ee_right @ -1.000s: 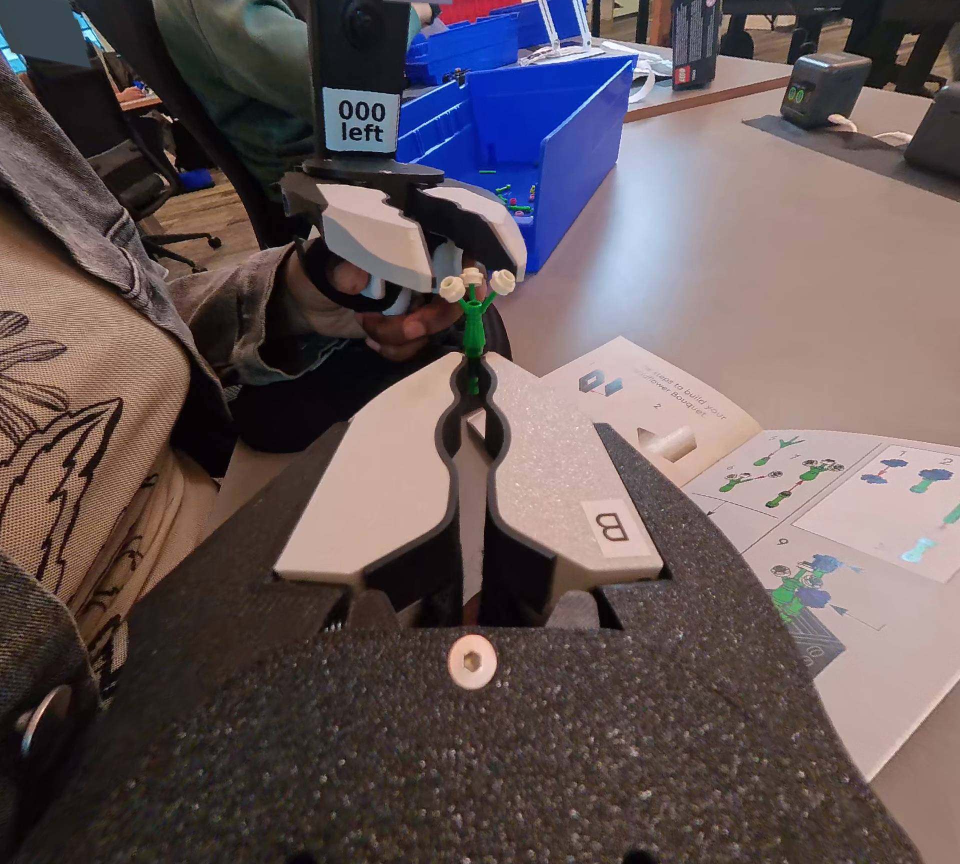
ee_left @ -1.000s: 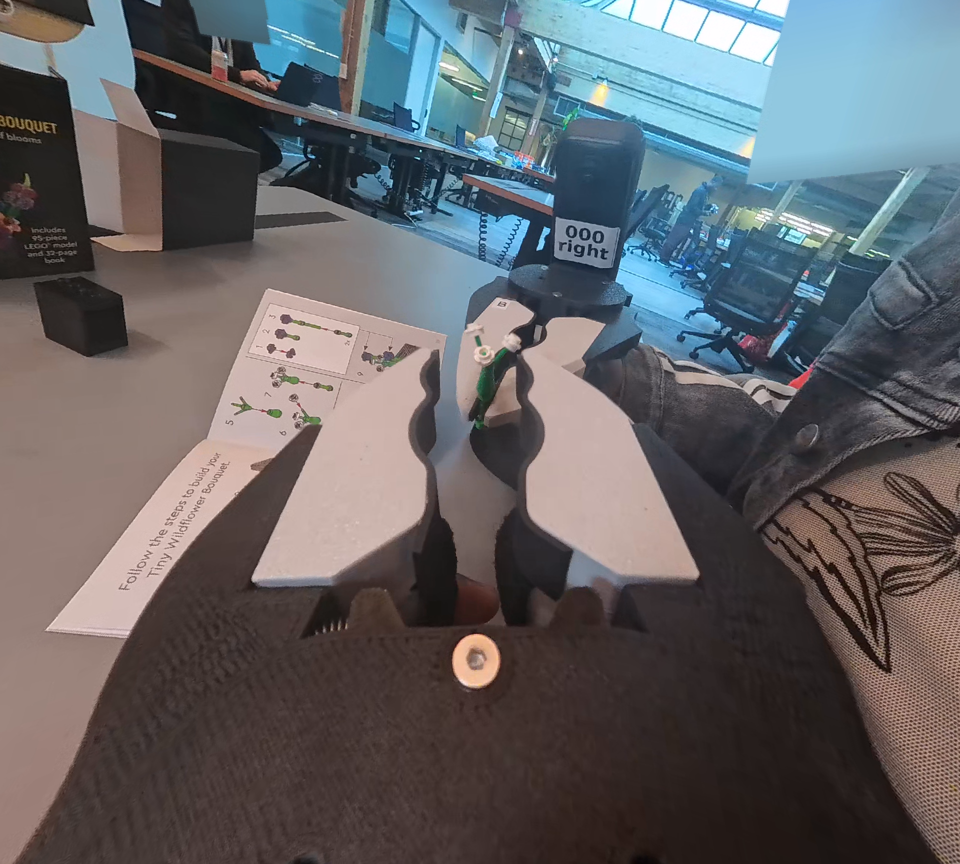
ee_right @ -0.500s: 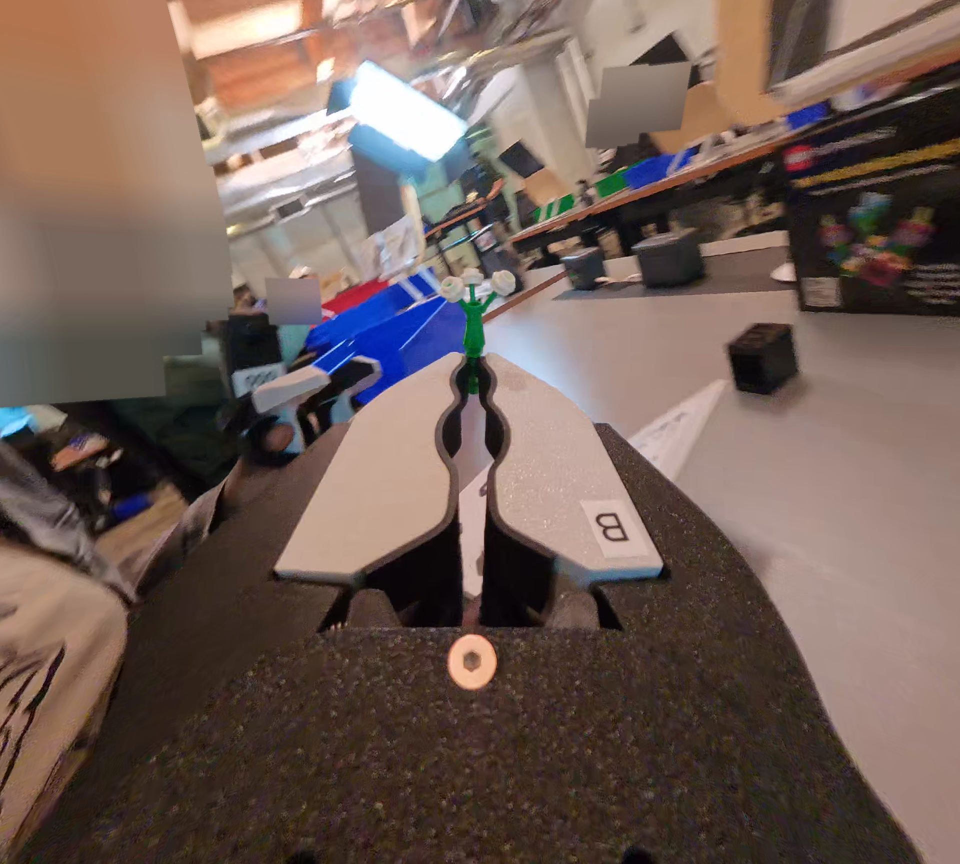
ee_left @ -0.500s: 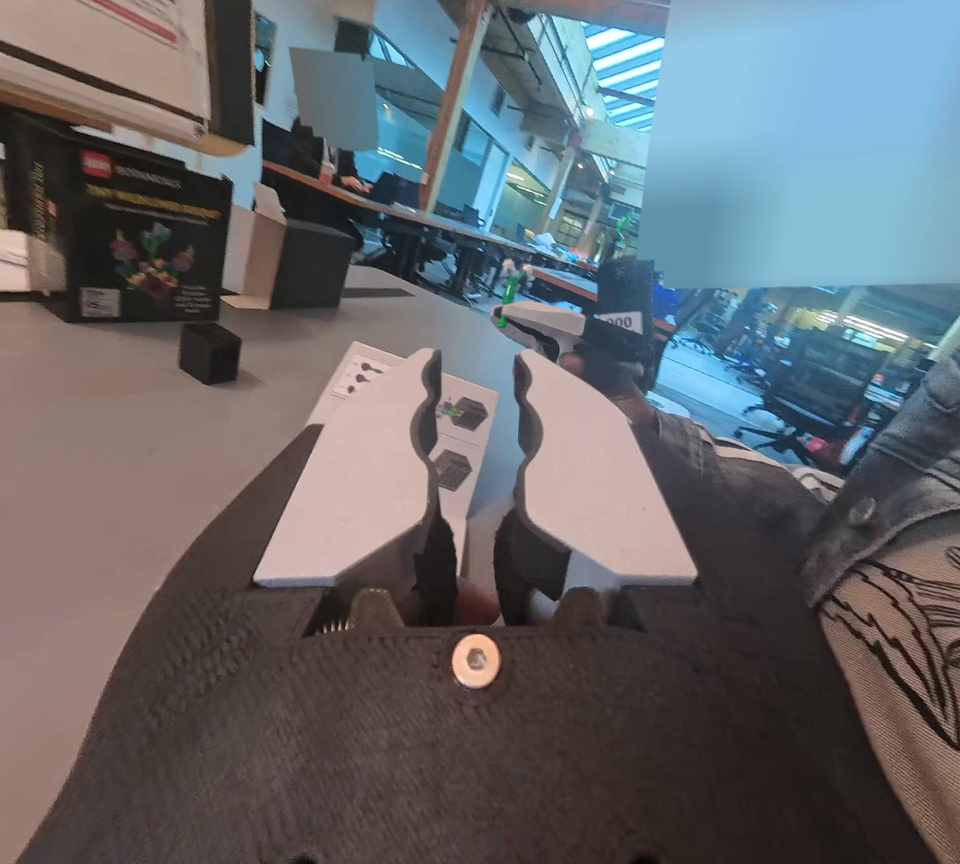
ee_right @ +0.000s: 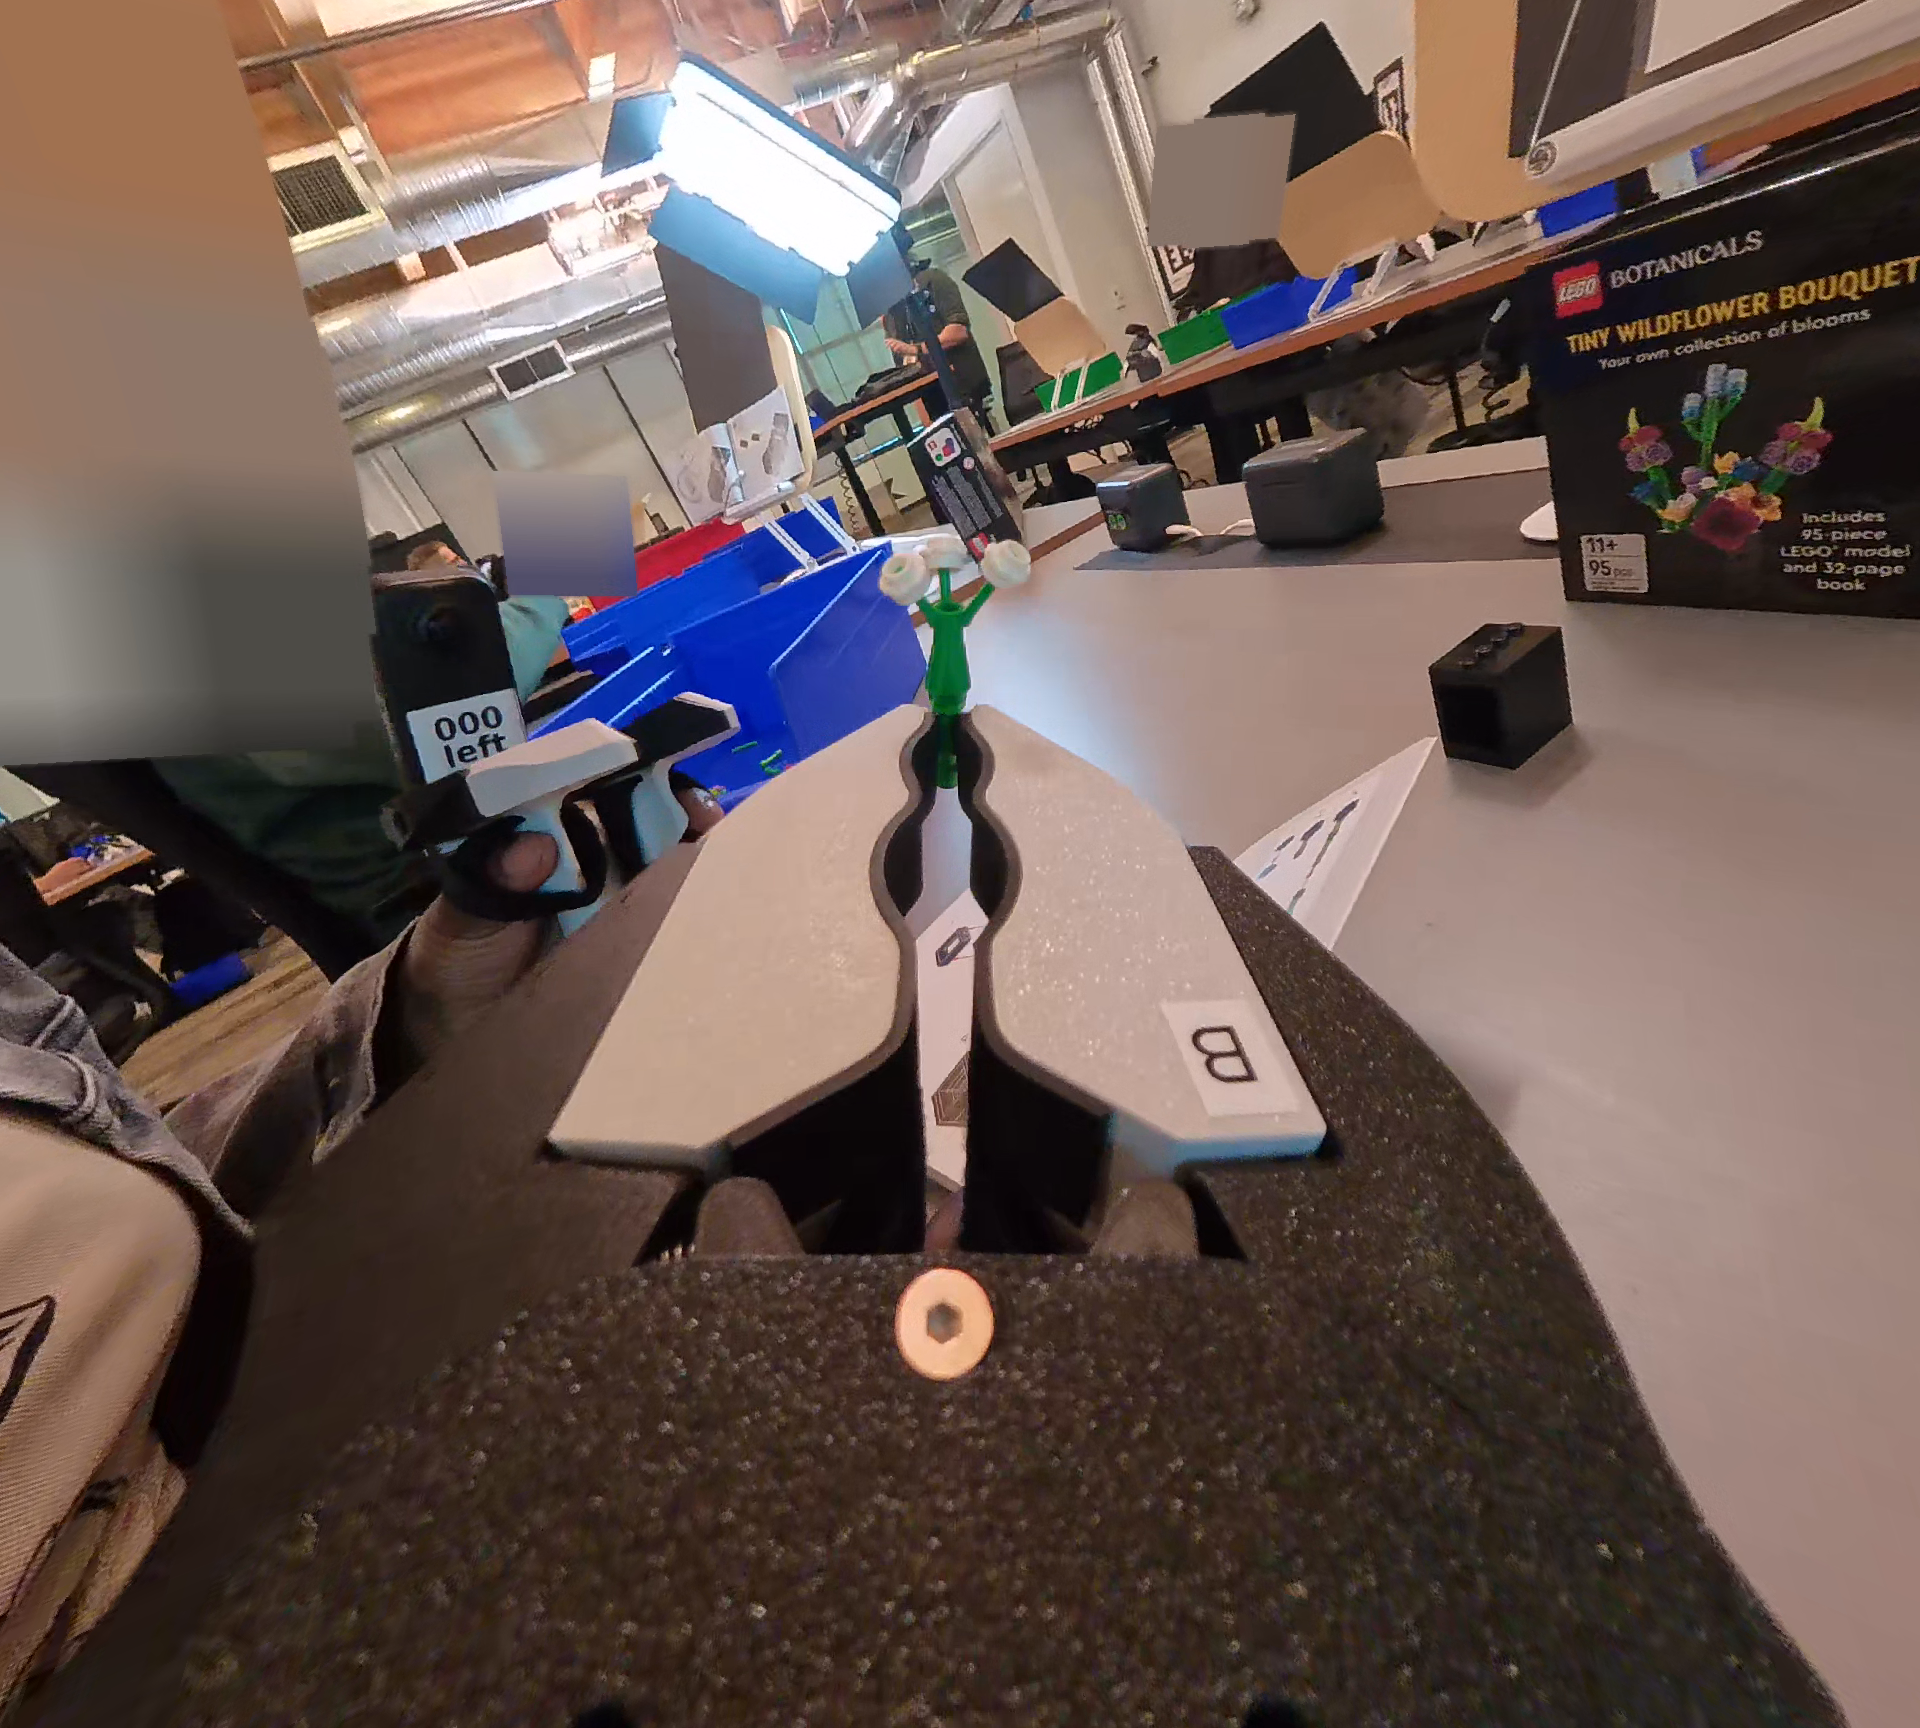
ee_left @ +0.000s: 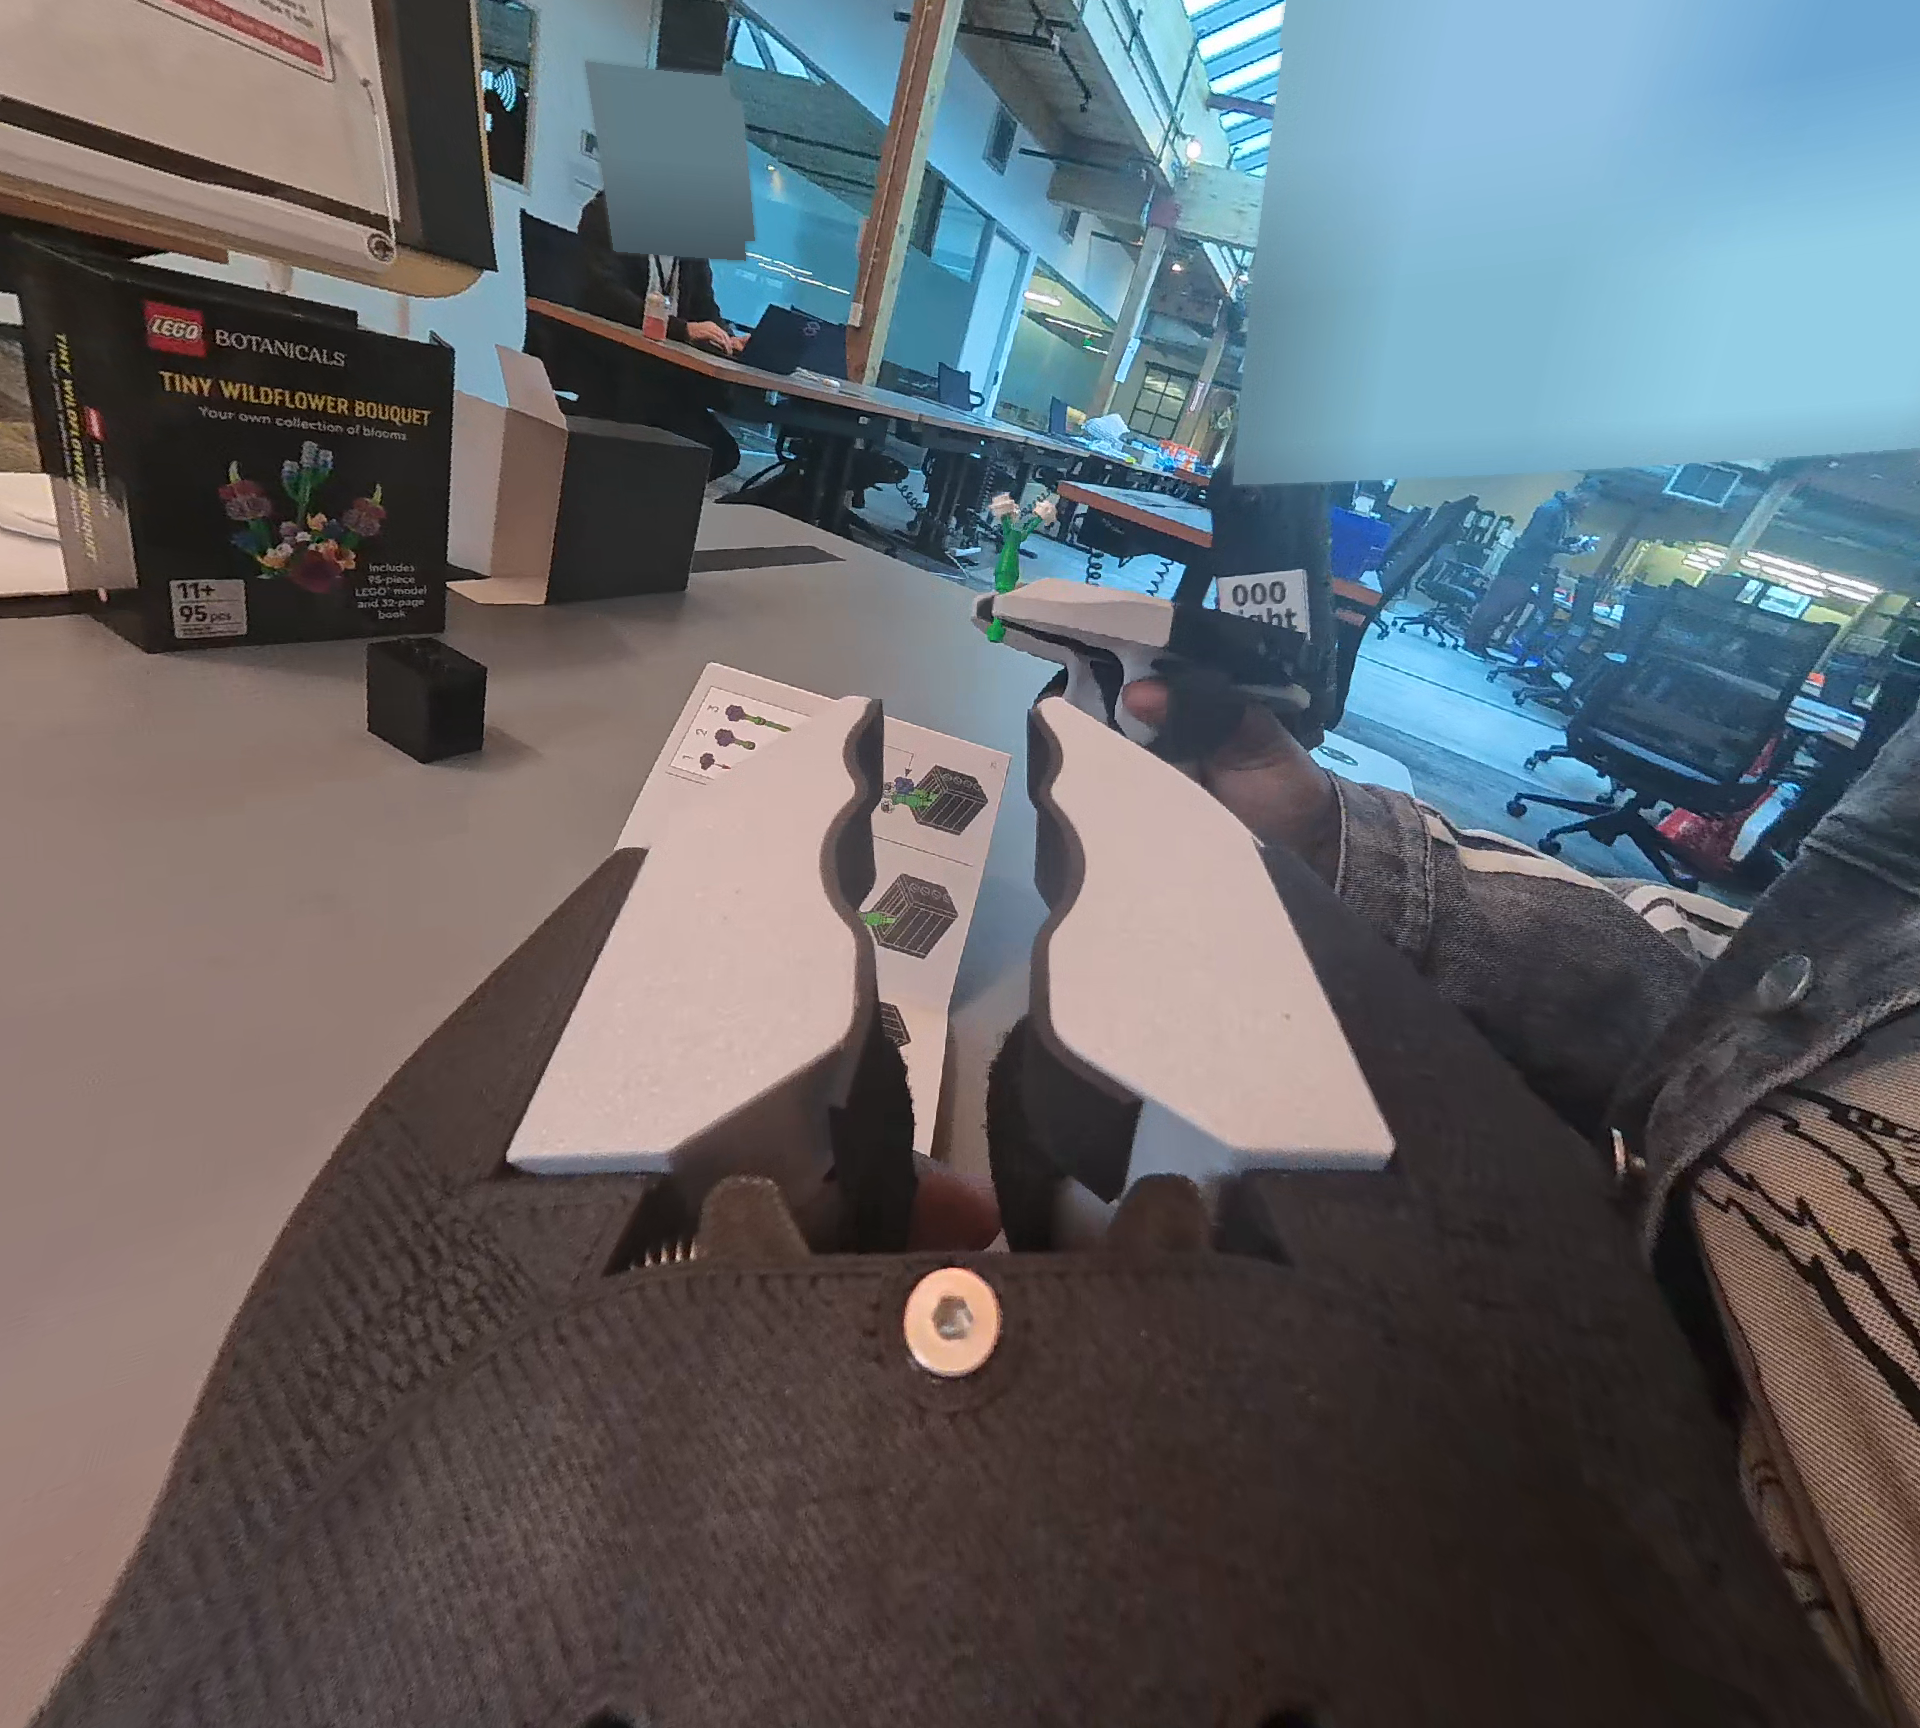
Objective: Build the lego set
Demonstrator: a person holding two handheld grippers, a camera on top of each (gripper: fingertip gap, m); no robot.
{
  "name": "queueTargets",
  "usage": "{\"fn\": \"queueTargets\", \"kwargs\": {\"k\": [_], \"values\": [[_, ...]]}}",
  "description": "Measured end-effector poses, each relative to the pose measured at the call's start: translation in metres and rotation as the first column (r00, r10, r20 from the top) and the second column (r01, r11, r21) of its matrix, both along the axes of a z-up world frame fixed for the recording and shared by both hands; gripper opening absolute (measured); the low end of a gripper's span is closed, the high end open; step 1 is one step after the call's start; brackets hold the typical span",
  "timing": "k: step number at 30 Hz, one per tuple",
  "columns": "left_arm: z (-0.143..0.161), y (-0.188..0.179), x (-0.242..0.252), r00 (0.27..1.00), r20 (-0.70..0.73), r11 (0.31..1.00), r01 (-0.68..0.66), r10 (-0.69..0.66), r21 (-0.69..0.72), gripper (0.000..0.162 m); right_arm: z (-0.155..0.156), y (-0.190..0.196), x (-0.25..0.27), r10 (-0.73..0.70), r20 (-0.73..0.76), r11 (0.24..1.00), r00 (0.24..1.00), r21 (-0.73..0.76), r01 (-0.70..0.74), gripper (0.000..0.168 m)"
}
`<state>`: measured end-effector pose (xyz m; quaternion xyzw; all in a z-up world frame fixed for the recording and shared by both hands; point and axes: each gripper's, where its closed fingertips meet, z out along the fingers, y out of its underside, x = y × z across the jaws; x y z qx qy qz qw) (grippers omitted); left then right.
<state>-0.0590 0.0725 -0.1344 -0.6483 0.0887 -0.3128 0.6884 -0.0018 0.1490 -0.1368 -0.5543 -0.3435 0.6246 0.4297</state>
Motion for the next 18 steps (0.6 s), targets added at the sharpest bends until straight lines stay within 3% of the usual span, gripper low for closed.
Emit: {"fn": "queueTargets", "kwargs": {"k": [1, 18], "values": [[0.0, 0.0, 0.001, 1.0, -0.002, 1.0, 0.005, -0.005, -0.002, 0.027, 0.0, -0.001, -0.001, 0.005, 0.005, 1.0, 1.0, 0.007, -0.005, 0.003], [-0.009, 0.001, 0.018, 0.989, -0.142, 0.999, 0.027, -0.03, -0.022, 0.027, 0.0, -0.02, -0.008, 0.118, 0.021, 0.993, 0.993, 0.014, -0.118, 0.003]]}}
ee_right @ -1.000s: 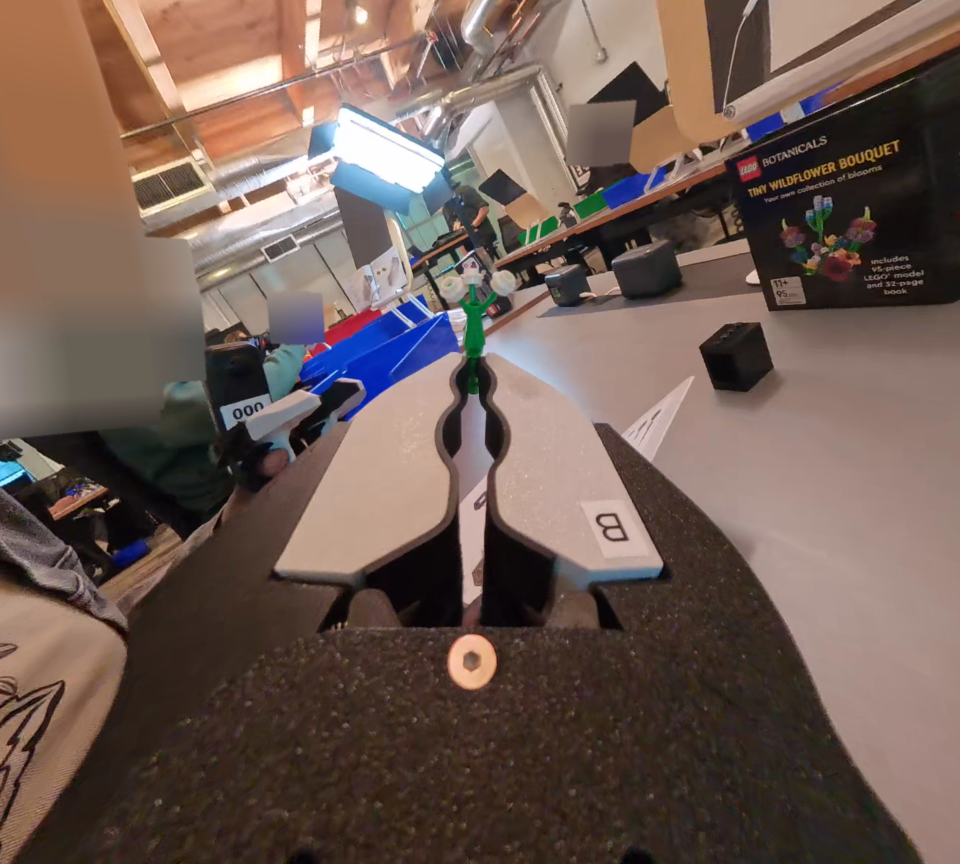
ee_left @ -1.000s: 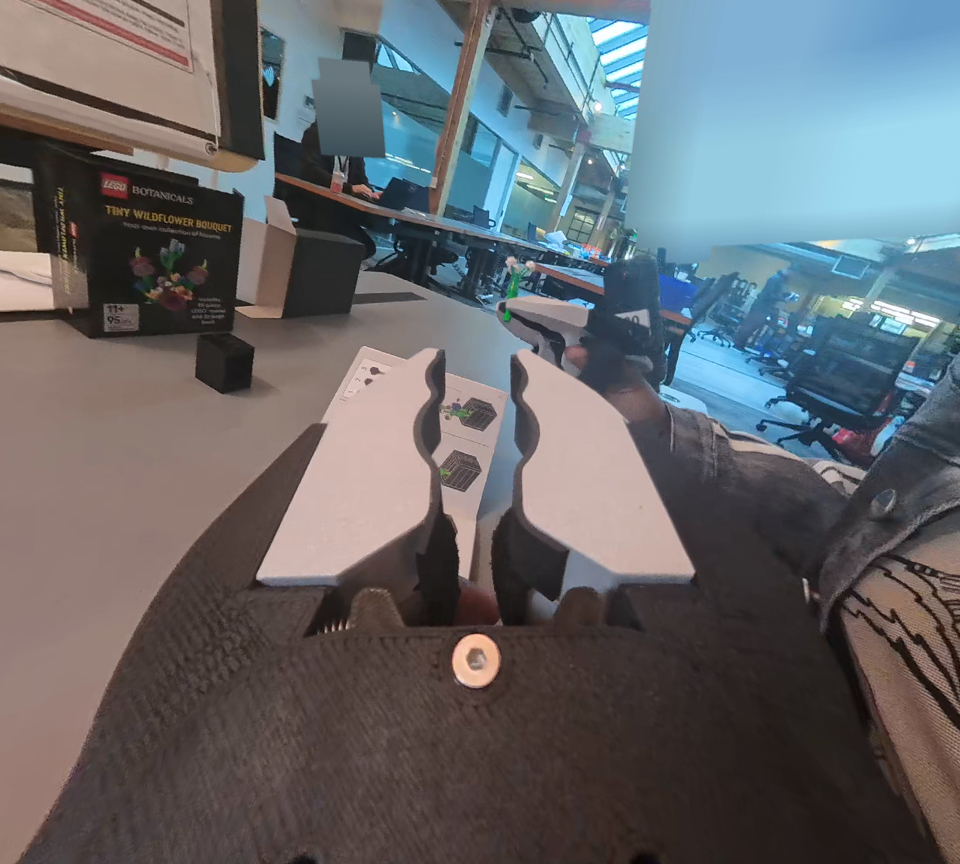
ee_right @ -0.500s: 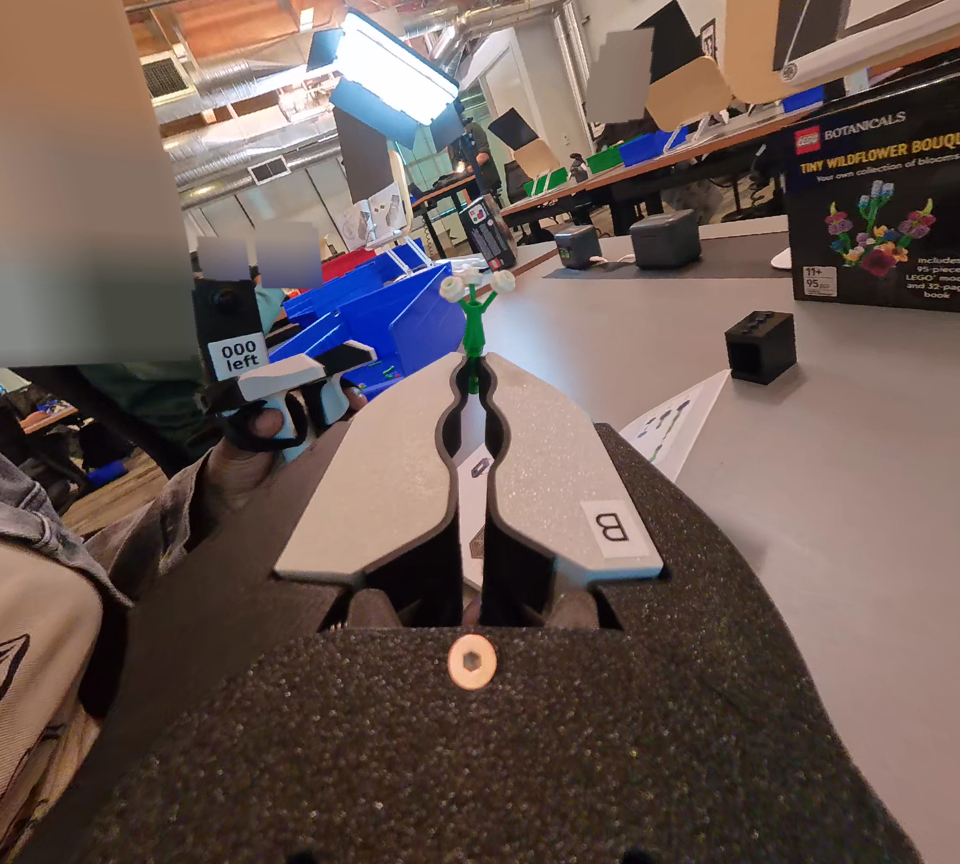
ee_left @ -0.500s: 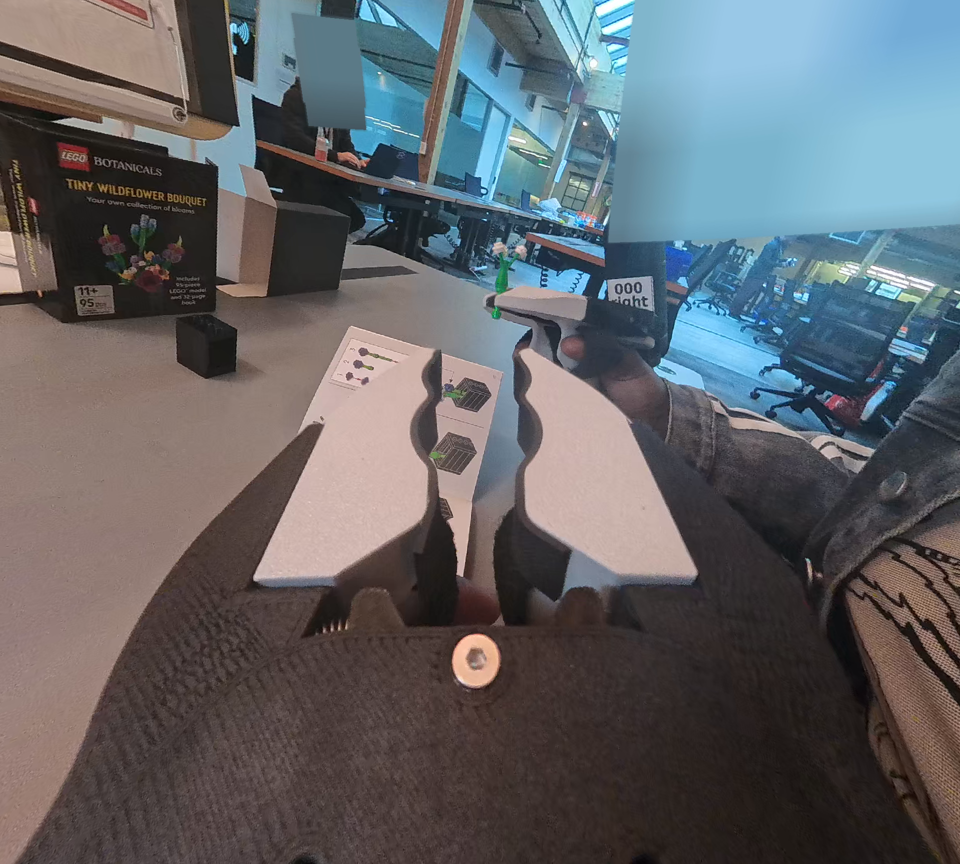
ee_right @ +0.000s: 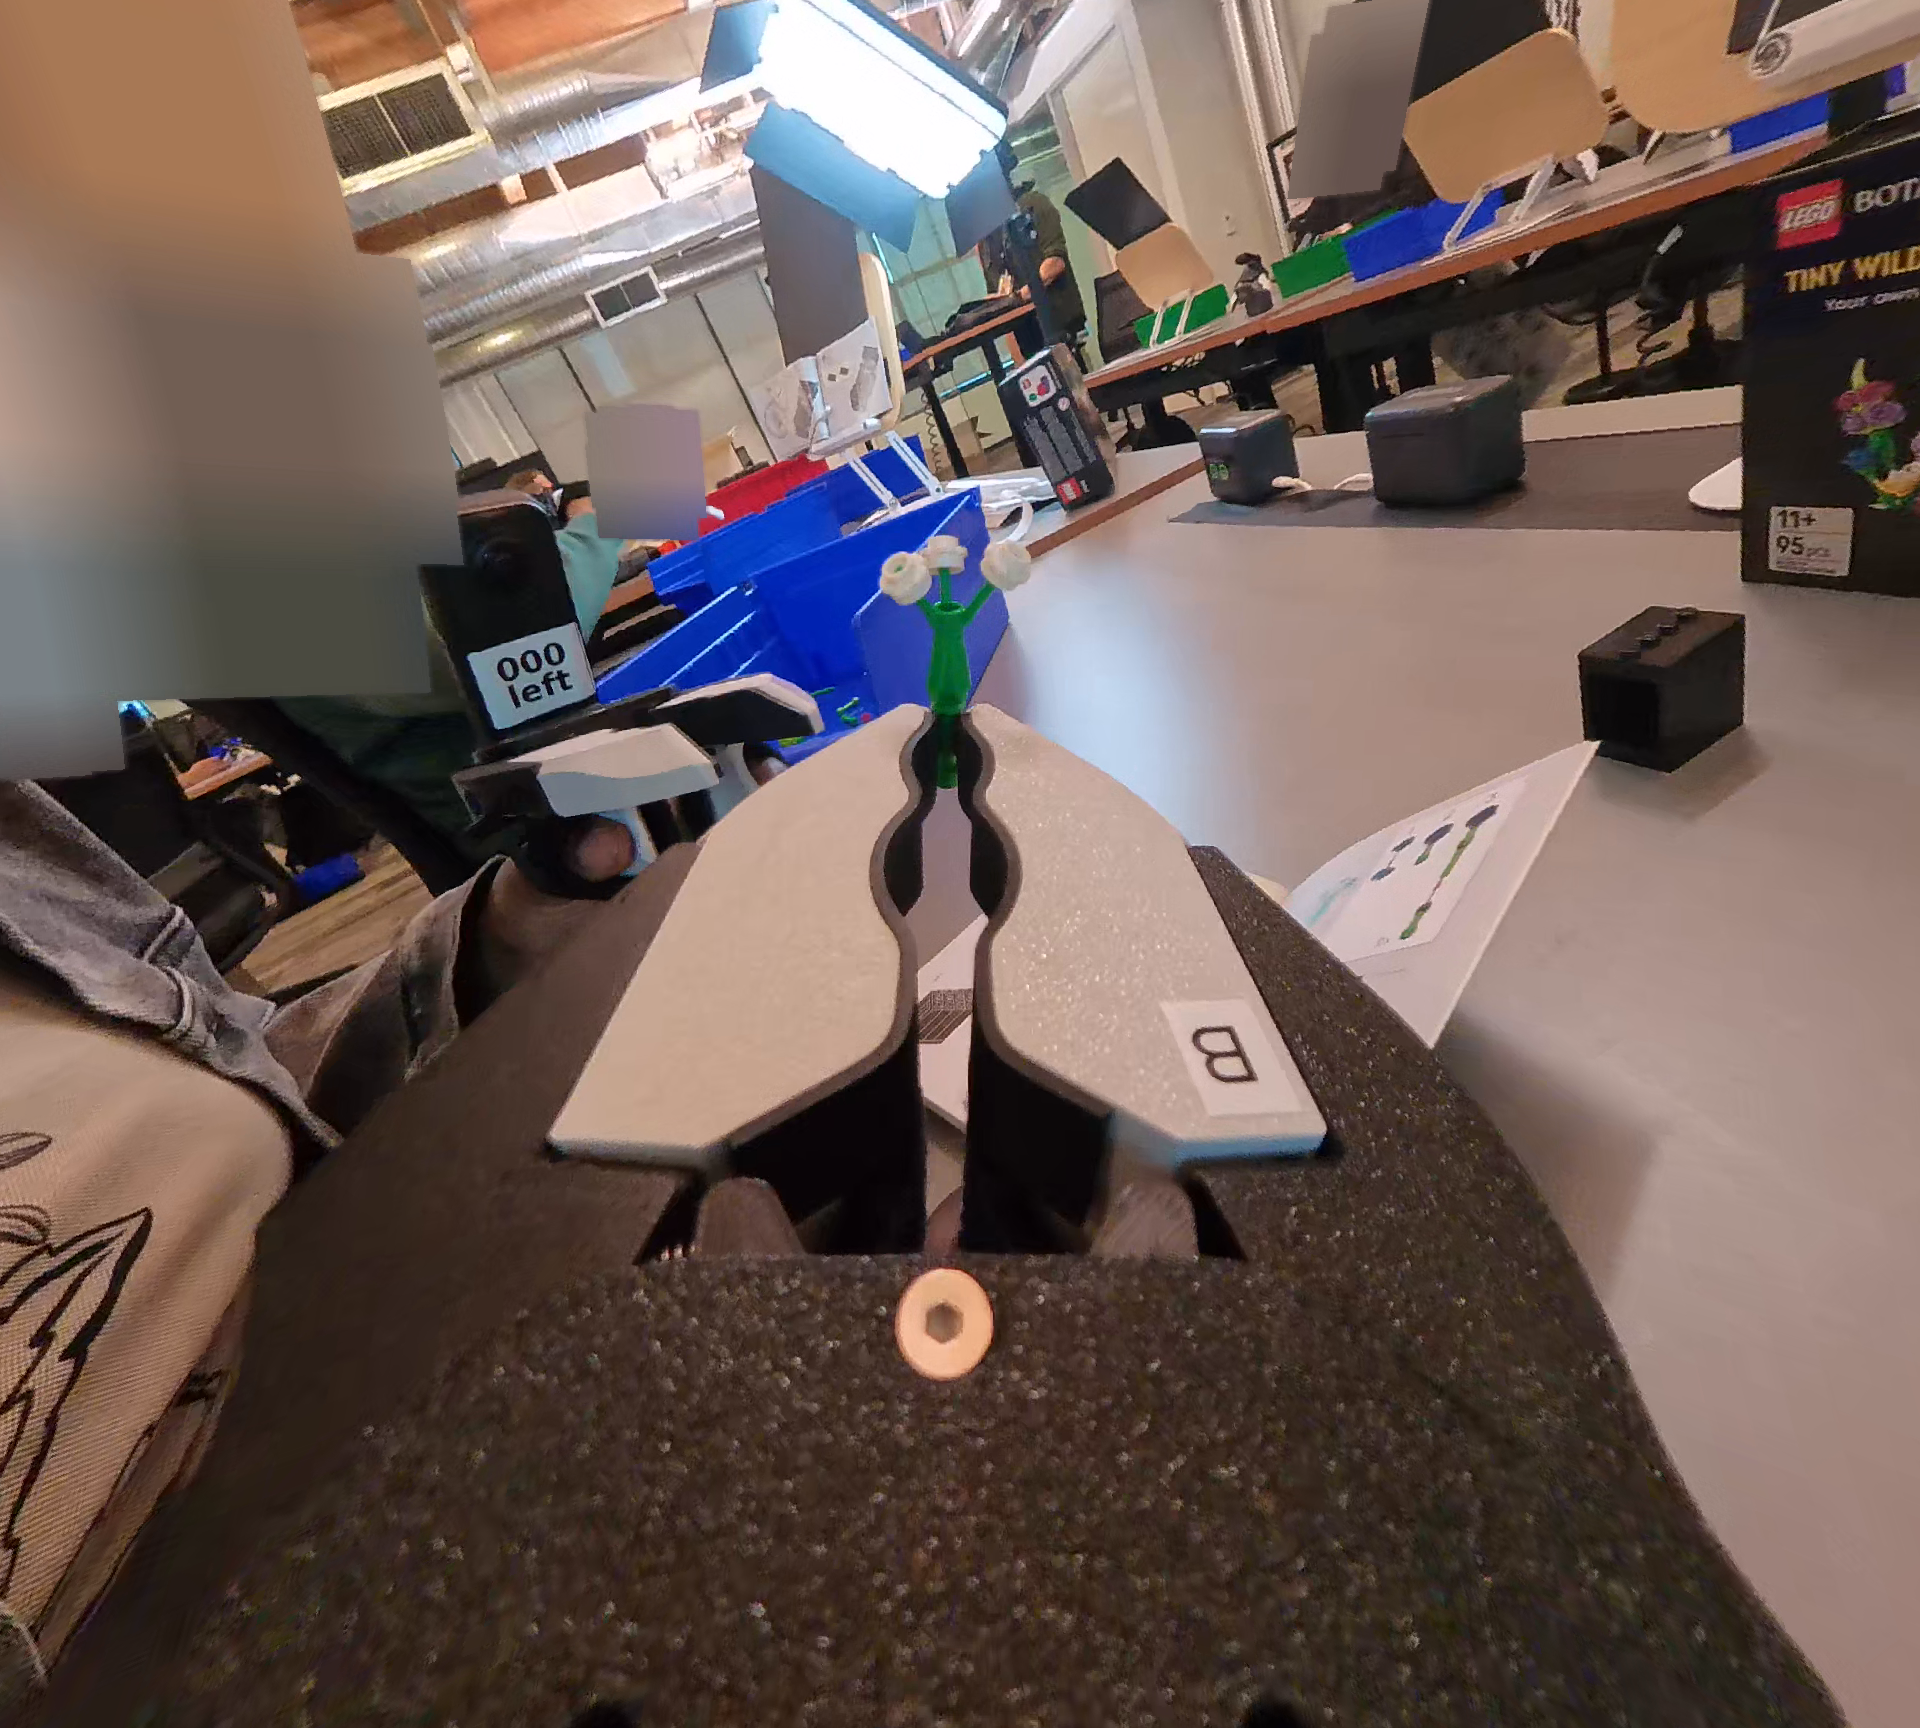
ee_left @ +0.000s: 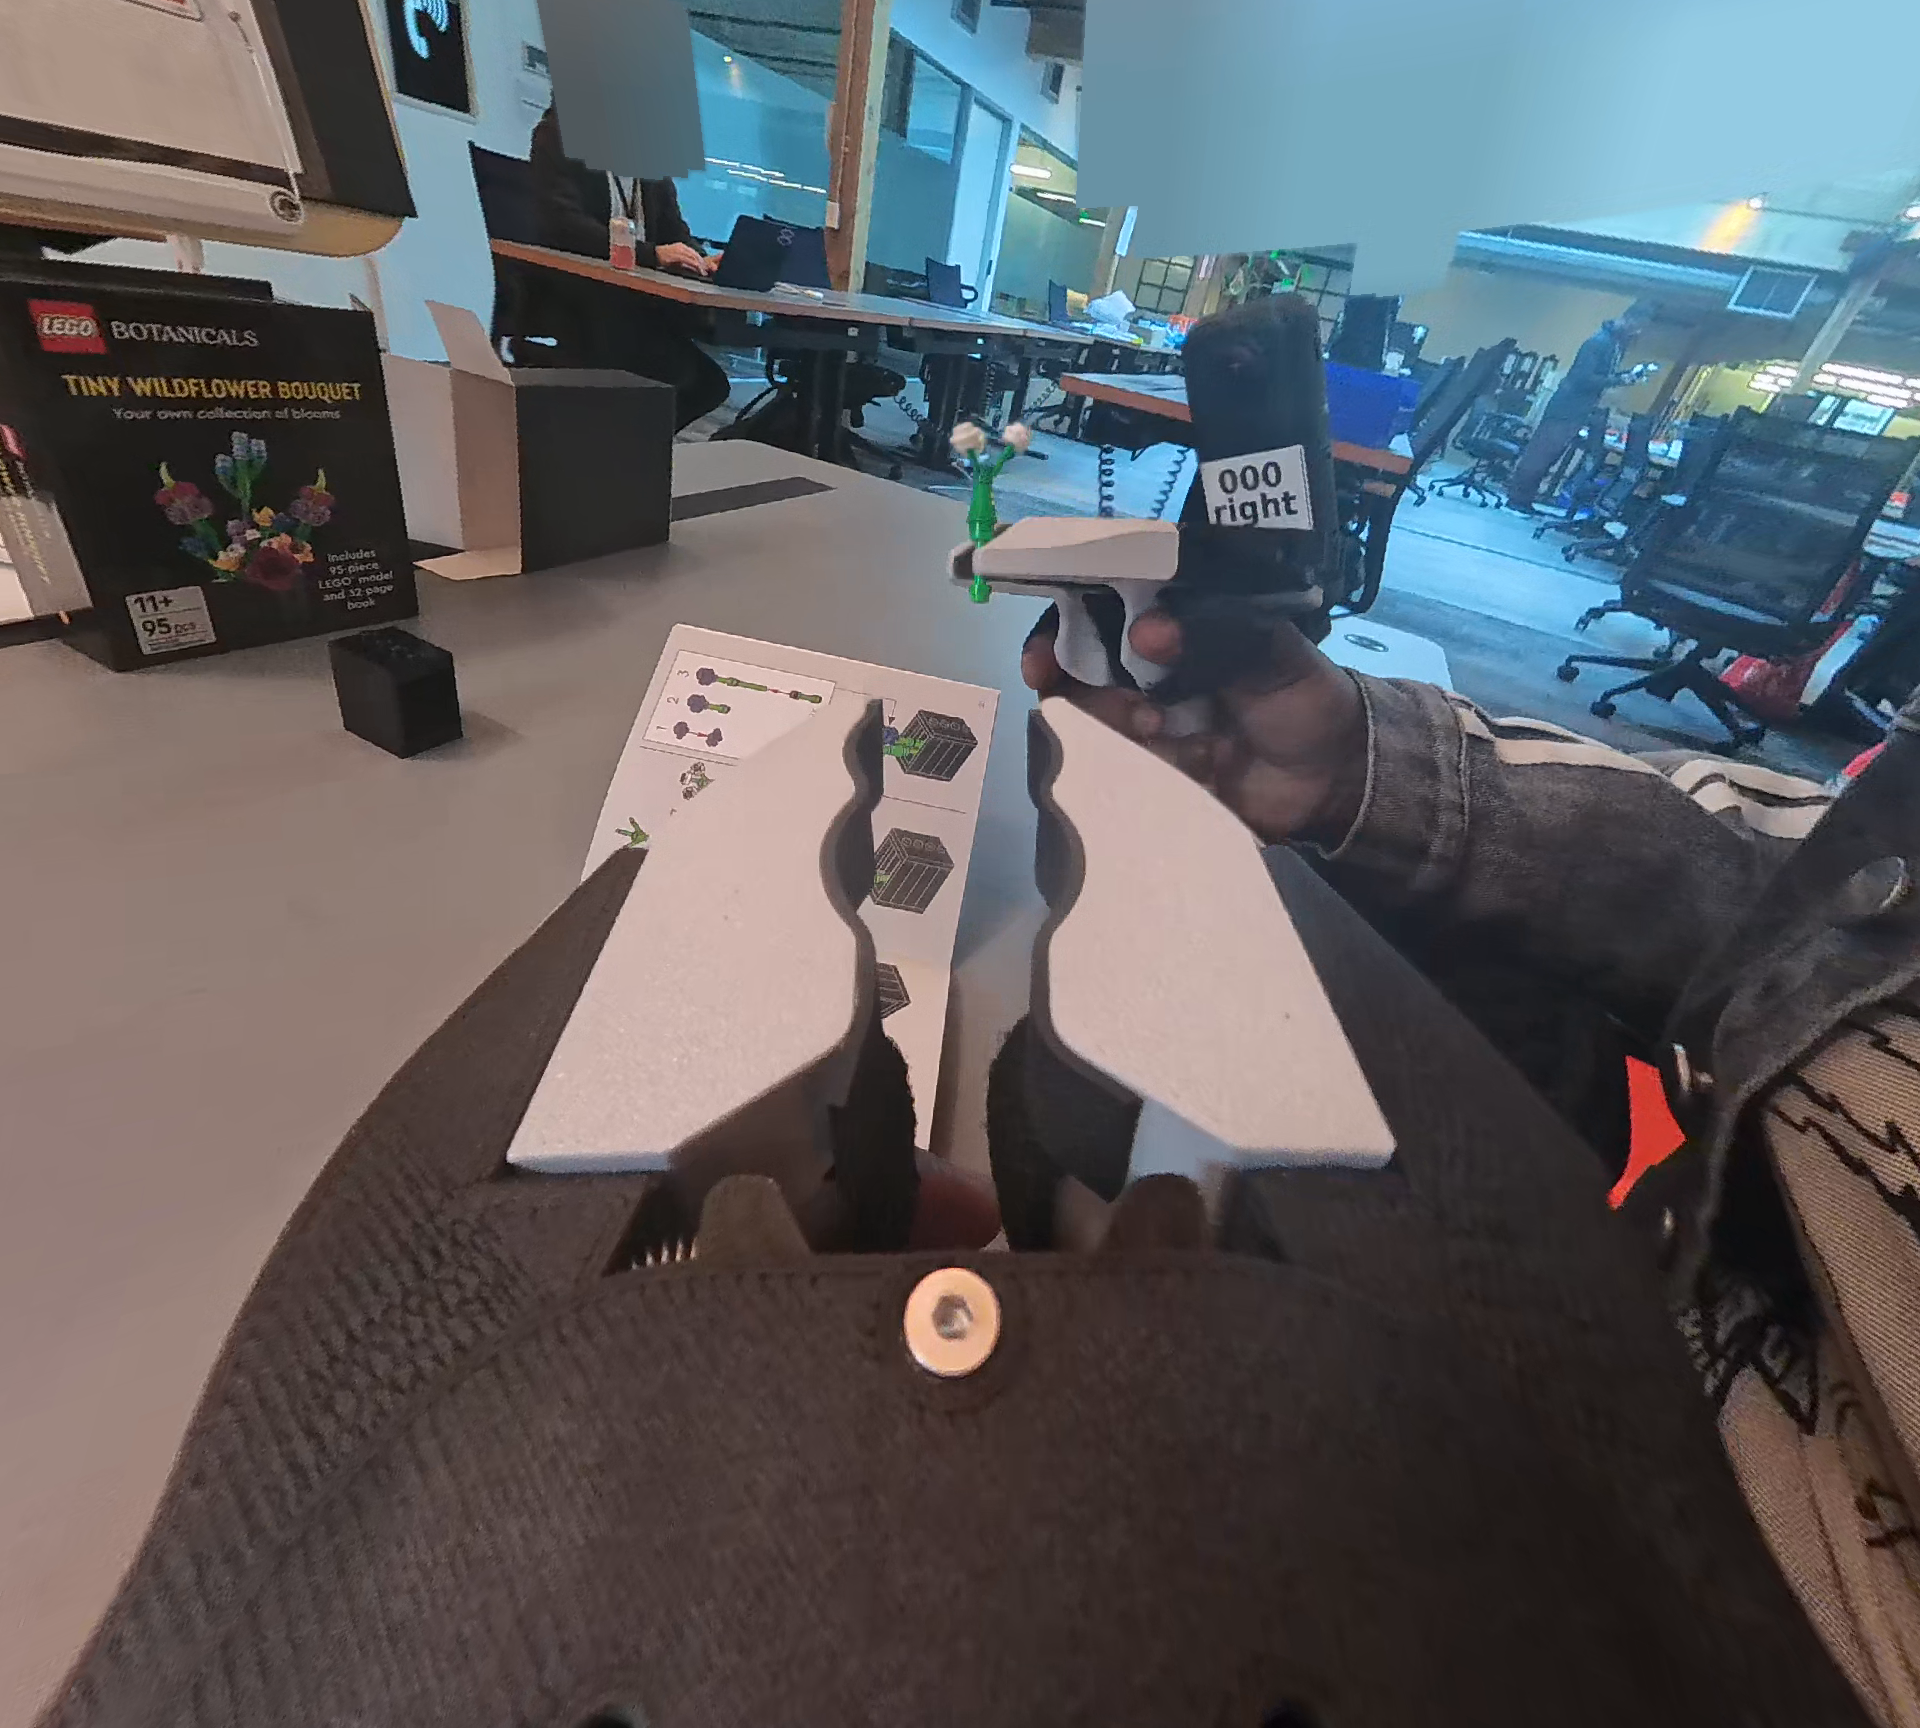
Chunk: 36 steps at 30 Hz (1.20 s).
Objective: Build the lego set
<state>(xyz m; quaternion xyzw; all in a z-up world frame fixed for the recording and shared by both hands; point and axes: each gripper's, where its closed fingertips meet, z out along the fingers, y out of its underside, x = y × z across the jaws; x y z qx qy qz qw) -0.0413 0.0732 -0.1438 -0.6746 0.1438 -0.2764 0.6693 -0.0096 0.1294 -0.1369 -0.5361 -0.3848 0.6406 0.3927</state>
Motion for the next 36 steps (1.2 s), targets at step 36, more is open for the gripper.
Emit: {"fn": "queueTargets", "kwargs": {"k": [36], "values": [[0.011, 0.025, 0.044, 0.985, -0.164, 0.998, -0.057, 0.054, -0.012, 0.006, 0.021, -0.04, -0.005, 0.262, -0.206, 0.941, 0.943, -0.162, -0.297, 0.002]]}}
